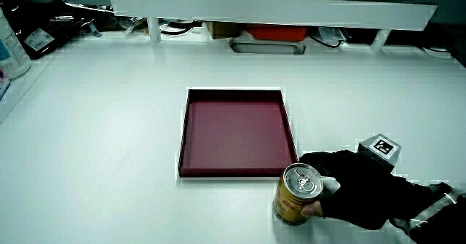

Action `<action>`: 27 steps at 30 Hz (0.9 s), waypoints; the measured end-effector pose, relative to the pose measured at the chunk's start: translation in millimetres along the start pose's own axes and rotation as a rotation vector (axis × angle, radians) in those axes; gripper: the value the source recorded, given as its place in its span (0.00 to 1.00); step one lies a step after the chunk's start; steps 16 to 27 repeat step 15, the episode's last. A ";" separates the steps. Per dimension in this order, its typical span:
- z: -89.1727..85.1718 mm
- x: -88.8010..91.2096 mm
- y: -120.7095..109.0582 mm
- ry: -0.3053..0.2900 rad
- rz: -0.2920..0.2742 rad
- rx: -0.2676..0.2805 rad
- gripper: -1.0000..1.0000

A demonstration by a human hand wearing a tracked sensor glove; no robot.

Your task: Pick red bull from desk

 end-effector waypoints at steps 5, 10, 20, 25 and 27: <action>7.3 -16.9 5.7 0.001 0.047 0.009 1.00; 21.1 -37.3 17.6 -0.083 0.157 0.048 1.00; 32.9 -58.4 32.0 -0.234 0.157 0.088 1.00; 32.9 -58.4 32.0 -0.234 0.157 0.088 1.00; 32.9 -58.4 32.0 -0.234 0.157 0.088 1.00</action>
